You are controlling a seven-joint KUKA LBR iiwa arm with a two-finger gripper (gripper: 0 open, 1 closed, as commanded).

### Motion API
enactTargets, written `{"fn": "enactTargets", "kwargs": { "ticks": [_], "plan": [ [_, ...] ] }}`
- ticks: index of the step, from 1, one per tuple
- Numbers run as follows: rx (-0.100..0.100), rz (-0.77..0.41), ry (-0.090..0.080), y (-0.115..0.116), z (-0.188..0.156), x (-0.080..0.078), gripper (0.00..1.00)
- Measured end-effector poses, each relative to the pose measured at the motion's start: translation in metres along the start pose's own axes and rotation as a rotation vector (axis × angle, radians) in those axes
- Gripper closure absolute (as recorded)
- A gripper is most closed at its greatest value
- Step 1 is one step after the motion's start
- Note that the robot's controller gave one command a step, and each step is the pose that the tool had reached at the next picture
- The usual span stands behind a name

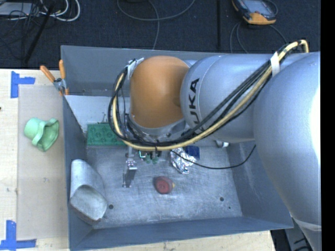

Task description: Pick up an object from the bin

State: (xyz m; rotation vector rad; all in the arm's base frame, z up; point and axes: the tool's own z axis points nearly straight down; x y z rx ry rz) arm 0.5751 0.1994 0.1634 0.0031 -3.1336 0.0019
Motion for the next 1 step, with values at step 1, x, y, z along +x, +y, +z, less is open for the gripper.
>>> {"fn": "enactTargets", "kwargs": {
  "ticks": [1],
  "plan": [
    [0.000,-0.275,-0.005,0.0226,0.0070,0.0307,0.00]
  ]
}}
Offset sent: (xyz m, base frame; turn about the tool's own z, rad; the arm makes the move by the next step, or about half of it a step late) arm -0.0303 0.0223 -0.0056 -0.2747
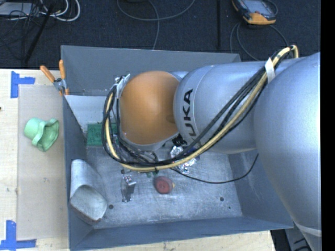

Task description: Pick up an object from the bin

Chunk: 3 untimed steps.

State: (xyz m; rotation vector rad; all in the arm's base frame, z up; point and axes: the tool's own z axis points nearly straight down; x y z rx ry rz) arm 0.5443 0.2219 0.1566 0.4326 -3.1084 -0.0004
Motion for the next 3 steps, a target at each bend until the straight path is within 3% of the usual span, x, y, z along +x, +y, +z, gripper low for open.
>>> {"fn": "enactTargets", "kwargs": {
  "ticks": [1,2,3],
  "plan": [
    [0.004,0.034,0.004,-0.090,0.056,0.036,0.00],
    [0.003,-0.119,-0.005,-0.151,0.026,0.038,0.00],
    [0.002,-0.629,-0.006,-0.157,0.085,0.064,0.00]
  ]
}}
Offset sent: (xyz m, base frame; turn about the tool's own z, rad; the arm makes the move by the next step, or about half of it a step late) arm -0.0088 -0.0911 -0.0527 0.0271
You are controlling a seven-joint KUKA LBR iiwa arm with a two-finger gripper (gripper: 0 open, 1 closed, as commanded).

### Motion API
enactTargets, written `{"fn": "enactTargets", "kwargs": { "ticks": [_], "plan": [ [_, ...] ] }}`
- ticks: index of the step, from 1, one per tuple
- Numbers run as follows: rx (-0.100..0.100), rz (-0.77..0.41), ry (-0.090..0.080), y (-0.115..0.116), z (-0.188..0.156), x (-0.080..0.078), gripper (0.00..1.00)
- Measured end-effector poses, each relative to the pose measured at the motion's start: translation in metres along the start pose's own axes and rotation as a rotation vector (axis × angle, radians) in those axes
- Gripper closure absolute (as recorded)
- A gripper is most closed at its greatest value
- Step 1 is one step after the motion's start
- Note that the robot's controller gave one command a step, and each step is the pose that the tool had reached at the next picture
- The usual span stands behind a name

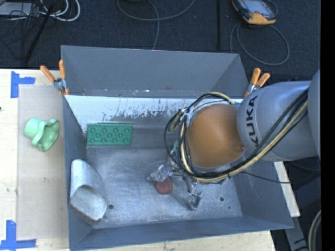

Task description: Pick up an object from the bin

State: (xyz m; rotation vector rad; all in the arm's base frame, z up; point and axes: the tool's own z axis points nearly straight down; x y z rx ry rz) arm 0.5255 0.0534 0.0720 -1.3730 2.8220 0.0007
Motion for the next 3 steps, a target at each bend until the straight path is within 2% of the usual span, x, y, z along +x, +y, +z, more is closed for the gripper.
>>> {"fn": "enactTargets", "kwargs": {
  "ticks": [1,2,3],
  "plan": [
    [0.002,0.005,-0.003,-0.001,-0.003,-0.001,1.00],
    [0.004,-0.043,-0.002,-0.002,-0.111,0.012,1.00],
    [0.004,-0.047,-0.003,0.005,-0.189,0.010,1.00]
  ]
}}
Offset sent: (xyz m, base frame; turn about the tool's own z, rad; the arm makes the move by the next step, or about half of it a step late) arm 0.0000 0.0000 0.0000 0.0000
